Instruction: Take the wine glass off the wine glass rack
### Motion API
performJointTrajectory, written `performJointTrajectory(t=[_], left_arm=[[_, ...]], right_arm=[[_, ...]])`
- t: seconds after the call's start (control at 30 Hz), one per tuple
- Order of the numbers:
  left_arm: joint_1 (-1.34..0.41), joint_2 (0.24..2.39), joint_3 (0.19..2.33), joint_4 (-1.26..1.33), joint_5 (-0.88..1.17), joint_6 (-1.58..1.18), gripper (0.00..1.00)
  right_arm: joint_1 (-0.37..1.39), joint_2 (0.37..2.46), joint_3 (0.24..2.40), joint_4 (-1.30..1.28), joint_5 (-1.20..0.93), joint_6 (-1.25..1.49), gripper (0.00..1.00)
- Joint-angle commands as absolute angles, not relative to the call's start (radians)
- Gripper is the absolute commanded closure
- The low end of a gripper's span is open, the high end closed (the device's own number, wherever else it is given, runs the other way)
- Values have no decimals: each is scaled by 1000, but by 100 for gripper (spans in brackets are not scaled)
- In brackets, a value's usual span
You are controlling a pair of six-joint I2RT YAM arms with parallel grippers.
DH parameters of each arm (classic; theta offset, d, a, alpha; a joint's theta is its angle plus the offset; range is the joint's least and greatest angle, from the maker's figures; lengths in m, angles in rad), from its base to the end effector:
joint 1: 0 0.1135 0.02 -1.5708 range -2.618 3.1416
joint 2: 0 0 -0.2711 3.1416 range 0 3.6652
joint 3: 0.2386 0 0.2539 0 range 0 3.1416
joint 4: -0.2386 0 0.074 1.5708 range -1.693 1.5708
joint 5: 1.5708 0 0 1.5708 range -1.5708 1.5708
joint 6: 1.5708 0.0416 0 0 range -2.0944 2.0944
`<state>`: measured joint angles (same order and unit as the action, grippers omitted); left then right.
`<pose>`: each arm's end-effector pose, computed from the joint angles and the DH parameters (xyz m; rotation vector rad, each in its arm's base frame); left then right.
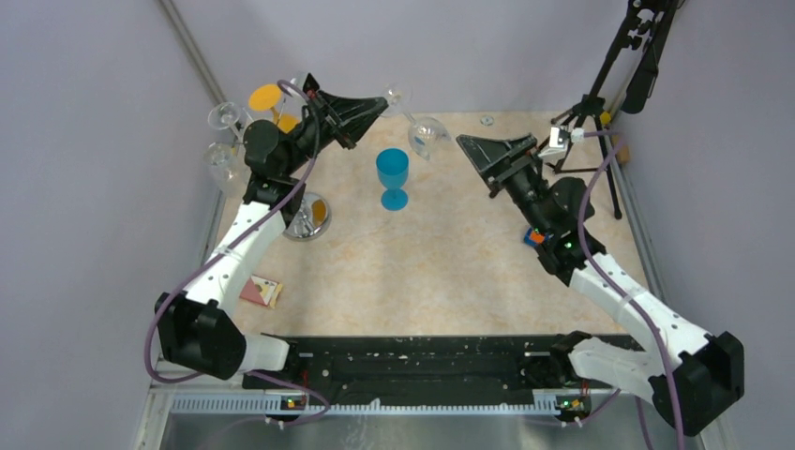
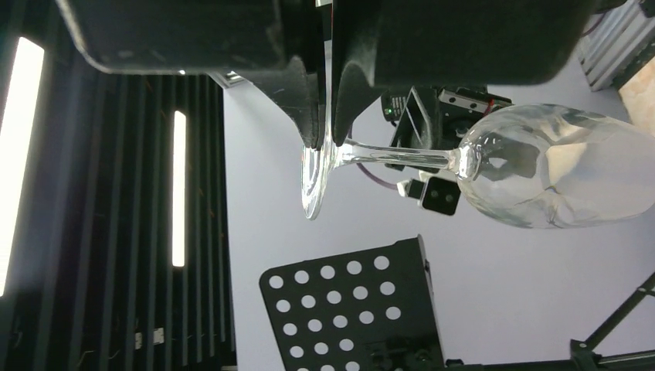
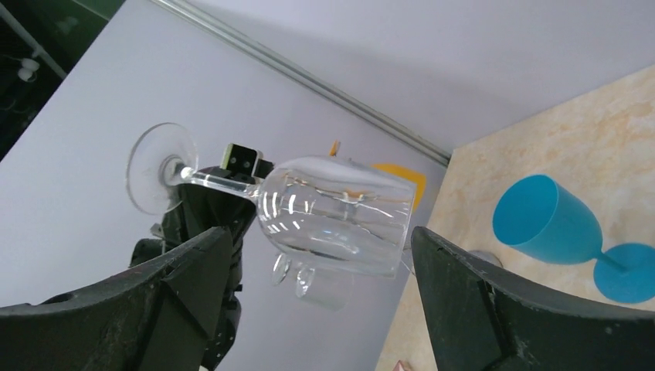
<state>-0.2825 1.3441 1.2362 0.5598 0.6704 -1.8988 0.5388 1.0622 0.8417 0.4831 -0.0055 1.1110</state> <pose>0.2873 -0.1103 0.4573 -0.4707 1.5192 -2.1923 0.2175 0.1303 0.3849 0.4037 1.3906 1.3898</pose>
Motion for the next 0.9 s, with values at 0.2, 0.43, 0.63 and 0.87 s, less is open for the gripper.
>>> performJointTrajectory(t=[0.2, 0.43, 0.63, 0.87], left_arm=[[-302, 1244, 1325, 405, 683, -1777, 100], [-417, 1268, 1429, 59, 694, -1516, 100], [-462, 1285, 1441, 50, 698, -1504, 100], [-466, 1283, 1435, 44, 691, -1518, 100]], right_arm=[[531, 936, 977, 359, -90, 635, 15], [531, 1052, 1203, 189, -478, 279, 32], [539, 1147, 1259, 193, -605, 234, 44], [572, 1194, 1266, 139, -669, 160, 31]])
